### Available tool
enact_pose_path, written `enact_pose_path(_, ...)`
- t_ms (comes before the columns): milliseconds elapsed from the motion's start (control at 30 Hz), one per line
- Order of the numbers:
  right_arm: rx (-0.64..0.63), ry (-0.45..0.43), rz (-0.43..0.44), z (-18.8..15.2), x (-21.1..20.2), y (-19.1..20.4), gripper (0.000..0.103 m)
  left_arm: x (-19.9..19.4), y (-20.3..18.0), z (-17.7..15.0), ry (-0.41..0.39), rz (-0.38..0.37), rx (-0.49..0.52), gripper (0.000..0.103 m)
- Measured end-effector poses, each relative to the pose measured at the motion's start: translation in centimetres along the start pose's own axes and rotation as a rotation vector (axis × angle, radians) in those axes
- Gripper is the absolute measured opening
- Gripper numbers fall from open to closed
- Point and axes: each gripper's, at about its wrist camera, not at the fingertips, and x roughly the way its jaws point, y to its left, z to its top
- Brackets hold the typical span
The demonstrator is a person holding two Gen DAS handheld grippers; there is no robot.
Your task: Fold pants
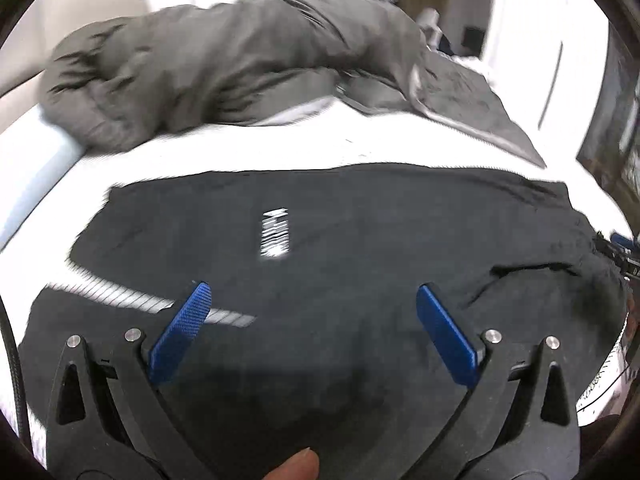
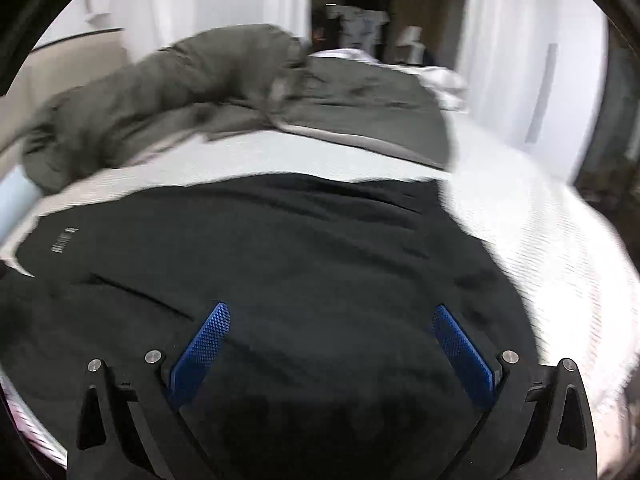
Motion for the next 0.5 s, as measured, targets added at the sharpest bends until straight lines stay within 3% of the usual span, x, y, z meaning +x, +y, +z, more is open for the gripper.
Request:
enact_pose_path(133,-0.045,0.075,0.055,2.6,4.7,3.4,0.103,5.7,-4.1,2.8,0.094,-0.044,0.068,0.102)
enact_pose_path(300,-0.184,0.183,0.025,4.6,11.1,7.3,0.103,11.6,-8.4,3.5,0.207,-0.057,0.165,0.102)
enact_pose_path(400,-0.275,0.236,-0.052,4.0,14.1,7.7,0.103,14.1,-9.1,2.9,0.283,-0.036,0.227,0.102)
enact_pose_path(500,-0.249,0.264,-0.082,3.6,15.0,4.7,0.103,14.5,-6.9,2.9,0.291,-0.018,0.176,0.103)
